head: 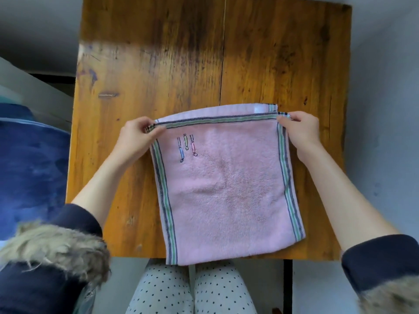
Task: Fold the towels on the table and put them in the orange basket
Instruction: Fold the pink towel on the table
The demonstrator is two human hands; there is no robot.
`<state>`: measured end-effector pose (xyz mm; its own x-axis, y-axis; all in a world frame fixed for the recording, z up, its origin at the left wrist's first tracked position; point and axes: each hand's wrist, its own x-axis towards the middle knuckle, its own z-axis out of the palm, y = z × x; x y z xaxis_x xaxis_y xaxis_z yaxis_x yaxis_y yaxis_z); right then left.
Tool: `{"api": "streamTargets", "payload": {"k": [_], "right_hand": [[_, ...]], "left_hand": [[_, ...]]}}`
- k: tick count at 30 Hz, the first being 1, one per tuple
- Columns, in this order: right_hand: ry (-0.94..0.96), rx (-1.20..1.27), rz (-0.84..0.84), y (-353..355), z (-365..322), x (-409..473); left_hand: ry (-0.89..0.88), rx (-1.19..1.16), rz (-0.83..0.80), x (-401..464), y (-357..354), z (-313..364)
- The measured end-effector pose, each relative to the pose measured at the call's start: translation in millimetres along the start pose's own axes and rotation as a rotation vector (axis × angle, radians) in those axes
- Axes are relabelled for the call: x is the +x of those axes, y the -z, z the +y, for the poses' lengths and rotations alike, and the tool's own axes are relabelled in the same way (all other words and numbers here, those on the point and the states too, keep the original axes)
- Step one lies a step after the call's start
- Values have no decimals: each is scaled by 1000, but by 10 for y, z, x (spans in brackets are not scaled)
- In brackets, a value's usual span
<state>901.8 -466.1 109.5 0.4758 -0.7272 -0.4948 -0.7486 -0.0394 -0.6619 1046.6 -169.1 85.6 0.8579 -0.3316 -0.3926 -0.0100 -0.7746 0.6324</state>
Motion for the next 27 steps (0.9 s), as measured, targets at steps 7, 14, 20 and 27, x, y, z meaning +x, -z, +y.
{"api": "streamTargets", "payload": {"k": [7,14,20,27], "right_hand": [[42,210,-181,460,-96,-298],[77,273,-145,411,-259,-99],[95,32,-21,-66,-159,385],[164,-283,-3,-224,-104,638]], "left_hand": [[154,-592,-292,-289,360,132],[153,-668,-199,-201,407,218],[130,-150,92,160,92,-2],[109,60,154,257,-20,36]]}}
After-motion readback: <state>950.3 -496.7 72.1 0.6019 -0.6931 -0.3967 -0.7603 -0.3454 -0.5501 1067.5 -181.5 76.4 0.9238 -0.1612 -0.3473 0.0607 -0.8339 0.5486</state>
